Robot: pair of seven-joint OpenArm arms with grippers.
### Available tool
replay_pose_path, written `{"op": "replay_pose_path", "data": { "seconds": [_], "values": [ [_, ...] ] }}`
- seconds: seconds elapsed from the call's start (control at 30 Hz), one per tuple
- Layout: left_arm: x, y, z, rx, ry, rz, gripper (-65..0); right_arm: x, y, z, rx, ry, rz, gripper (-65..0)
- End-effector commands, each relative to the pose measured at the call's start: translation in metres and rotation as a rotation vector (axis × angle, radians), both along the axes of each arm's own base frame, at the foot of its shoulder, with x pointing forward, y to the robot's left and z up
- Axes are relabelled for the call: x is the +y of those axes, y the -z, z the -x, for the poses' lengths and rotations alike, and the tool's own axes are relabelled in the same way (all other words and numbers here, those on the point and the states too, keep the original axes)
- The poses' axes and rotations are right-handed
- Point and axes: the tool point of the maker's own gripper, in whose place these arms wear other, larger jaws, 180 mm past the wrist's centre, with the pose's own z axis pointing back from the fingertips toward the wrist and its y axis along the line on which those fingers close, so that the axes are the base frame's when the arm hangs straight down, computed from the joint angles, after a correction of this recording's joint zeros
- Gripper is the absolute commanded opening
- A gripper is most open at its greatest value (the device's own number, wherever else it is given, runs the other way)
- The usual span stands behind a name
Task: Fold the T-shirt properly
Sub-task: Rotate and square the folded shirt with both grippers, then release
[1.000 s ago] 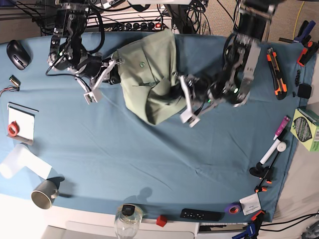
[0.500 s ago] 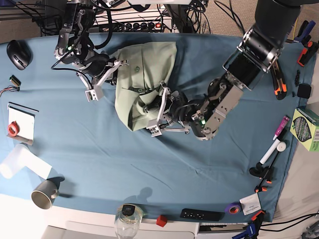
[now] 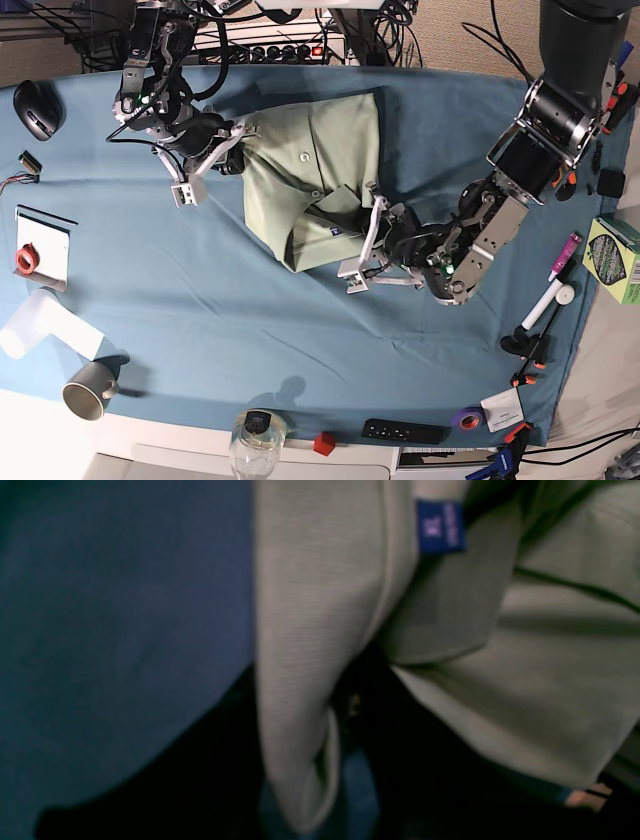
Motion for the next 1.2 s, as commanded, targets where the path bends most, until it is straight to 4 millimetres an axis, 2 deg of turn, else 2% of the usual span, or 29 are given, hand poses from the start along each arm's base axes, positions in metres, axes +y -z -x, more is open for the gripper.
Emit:
{"op": "replay_pose_path", "data": {
  "seconds": [0.0,0.2,0.23,0.3,0.33,0.37,0.47,0.5,0.53,0.7,0.83,1.0,1.17],
  "values": [
    [0.012,-0.009,-0.016,-0.043,-0.02,-0.04,-65.0,-0.012,0.009,0.011,0.064,0.015,0.061,-65.0],
    [0.008,-0.01,-0.013,-0.033,-0.019,-0.022,-65.0,-0.013,0.009,0.01,0.061,0.021,0.061,-65.0],
    [0.008,-0.01,-0.013,-0.034,-0.018,-0.02,-60.3,-0.013,0.009,0.01,0.062,0.021,0.061,-65.0],
    [0.008,-0.01,-0.013,-0.035,-0.016,-0.02,-45.2,-0.014,0.009,0.01,0.064,0.02,0.071,-65.0],
    [0.009,-0.01,-0.015,-0.042,-0.017,-0.023,-40.0,-0.015,0.009,0.01,0.063,0.02,0.078,-65.0],
    [0.011,-0.009,-0.017,-0.056,-0.021,-0.041,-37.6,-0.017,0.009,0.009,0.059,0.022,0.09,-63.0],
    [0.024,-0.009,-0.033,-0.121,-0.067,-0.112,-37.5,-0.022,0.008,0.006,0.037,0.027,0.12,-43.7],
    [0.029,-0.011,-0.04,-0.146,-0.085,-0.134,-37.5,-0.024,0.007,0.004,0.03,0.028,0.129,-39.9],
    [0.033,-0.015,-0.048,-0.17,-0.101,-0.153,-37.5,-0.025,0.007,0.003,0.024,0.029,0.136,-38.8],
    [0.049,-0.046,-0.084,-0.267,-0.187,-0.188,-37.5,-0.025,-0.002,-0.011,-0.008,0.032,0.136,-38.8],
    [0.054,-0.069,-0.101,-0.311,-0.203,-0.184,-37.5,-0.025,-0.01,-0.023,-0.034,0.033,0.137,-38.8],
    [0.05,-0.08,-0.105,-0.312,-0.206,-0.152,-37.5,-0.025,-0.016,-0.032,-0.056,0.034,0.137,-38.8],
    [0.049,-0.079,-0.096,-0.264,-0.195,-0.144,-38.0,-0.027,-0.026,-0.04,-0.09,0.035,0.153,-38.8]
  ]
}}
